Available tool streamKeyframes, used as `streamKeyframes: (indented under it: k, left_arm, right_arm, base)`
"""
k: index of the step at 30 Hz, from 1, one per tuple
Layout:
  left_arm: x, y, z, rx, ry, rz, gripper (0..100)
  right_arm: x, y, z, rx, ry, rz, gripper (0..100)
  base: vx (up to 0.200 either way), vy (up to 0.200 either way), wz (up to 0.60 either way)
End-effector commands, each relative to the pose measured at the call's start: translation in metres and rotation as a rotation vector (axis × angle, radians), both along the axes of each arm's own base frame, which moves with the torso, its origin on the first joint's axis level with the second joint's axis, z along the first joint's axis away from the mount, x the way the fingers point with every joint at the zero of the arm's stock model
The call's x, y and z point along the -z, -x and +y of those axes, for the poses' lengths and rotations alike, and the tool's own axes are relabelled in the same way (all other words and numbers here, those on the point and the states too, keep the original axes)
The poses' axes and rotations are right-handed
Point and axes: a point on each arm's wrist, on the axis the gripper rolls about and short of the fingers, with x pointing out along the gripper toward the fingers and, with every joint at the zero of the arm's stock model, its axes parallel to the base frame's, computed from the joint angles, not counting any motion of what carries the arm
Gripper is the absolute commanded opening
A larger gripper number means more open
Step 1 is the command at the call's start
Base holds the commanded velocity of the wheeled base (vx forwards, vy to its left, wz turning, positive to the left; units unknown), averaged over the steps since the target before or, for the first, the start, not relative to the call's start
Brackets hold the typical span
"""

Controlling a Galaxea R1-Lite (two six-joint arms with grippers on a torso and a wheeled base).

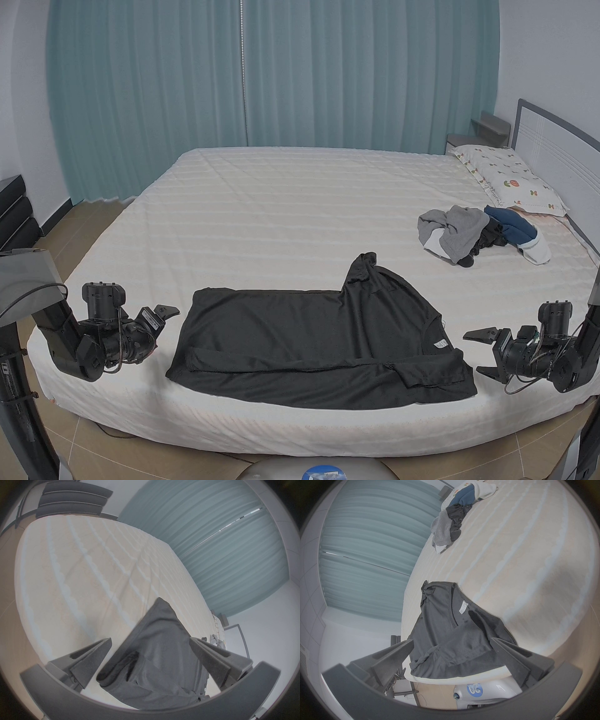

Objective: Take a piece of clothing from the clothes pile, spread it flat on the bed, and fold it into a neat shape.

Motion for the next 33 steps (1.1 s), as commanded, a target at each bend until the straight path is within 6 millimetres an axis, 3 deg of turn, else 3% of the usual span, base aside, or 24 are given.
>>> streamKeyframes:
  k: [1,6,16,22,33]
  left_arm:
    - [-0.006,0.011,-0.019,0.064,-0.002,-0.001,100]
    - [-0.014,0.025,-0.042,0.139,0.002,-0.004,100]
    - [0.010,0.043,-0.095,0.264,-0.062,0.081,100]
    - [0.028,0.043,-0.109,0.273,-0.113,0.120,100]
    - [0.034,0.029,-0.114,0.262,-0.125,0.123,100]
  right_arm:
    - [0.000,0.000,0.000,-0.002,0.000,0.001,100]
    - [0.000,0.000,0.000,-0.003,0.001,0.002,100]
    - [0.002,0.002,0.004,-0.016,0.002,0.009,100]
    - [0.002,0.002,0.005,-0.022,0.002,0.010,100]
    - [0.002,0.001,0.005,-0.023,0.004,0.010,100]
  base:
    - [0.000,0.000,0.00]
    - [0.000,0.000,0.00]
    - [0.000,0.000,0.00]
    - [0.000,0.000,0.00]
    - [0.000,0.000,0.00]
